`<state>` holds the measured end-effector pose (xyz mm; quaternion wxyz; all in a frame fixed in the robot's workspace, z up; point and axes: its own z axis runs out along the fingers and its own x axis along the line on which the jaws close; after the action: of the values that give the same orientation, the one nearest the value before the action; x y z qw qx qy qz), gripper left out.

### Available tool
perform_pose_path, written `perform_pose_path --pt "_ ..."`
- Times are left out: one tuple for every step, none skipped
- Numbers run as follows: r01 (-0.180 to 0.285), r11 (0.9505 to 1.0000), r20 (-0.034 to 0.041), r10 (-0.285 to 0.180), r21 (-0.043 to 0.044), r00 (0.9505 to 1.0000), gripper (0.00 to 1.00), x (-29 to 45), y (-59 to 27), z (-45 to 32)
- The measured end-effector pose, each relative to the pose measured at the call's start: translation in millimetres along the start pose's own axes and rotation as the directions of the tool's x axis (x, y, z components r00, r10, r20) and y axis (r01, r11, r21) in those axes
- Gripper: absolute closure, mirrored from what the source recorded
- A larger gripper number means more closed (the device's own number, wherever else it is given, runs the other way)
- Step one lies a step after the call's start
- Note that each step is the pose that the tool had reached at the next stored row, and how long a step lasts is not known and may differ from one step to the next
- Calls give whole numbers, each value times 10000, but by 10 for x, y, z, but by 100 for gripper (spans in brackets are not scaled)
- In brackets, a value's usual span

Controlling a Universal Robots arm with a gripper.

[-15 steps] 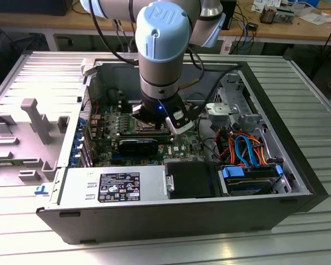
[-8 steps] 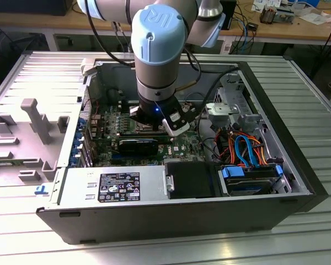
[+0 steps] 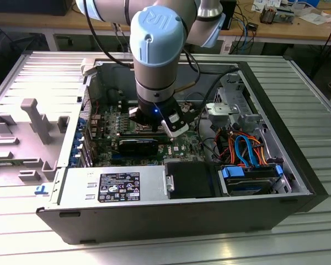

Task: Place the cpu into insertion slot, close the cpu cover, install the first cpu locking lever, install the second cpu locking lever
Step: 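Install the second cpu locking lever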

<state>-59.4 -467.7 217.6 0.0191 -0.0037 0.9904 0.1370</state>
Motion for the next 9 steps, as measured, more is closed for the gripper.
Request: perform_pose_path --pt "1 10000 0 -1 0 10000 89 6 -1 0" --pt "2 10000 0 -2 -1 10000 89 22 -3 0" --pt "1 10000 0 -1 -1 10000 89 35 -3 1" --pt "1 10000 1 -1 -2 10000 89 53 -4 4" --pt "1 10000 0 -1 -2 10000 89 70 -5 7" --pt "1 10000 0 -1 -1 10000 89 101 -8 15" --pt "0 10000 0 0 -1 10000 89 128 -9 20" --pt "2 10000 -1 -2 0 10000 89 158 -10 25" --pt "2 10000 -1 -2 -1 10000 89 191 -12 31"
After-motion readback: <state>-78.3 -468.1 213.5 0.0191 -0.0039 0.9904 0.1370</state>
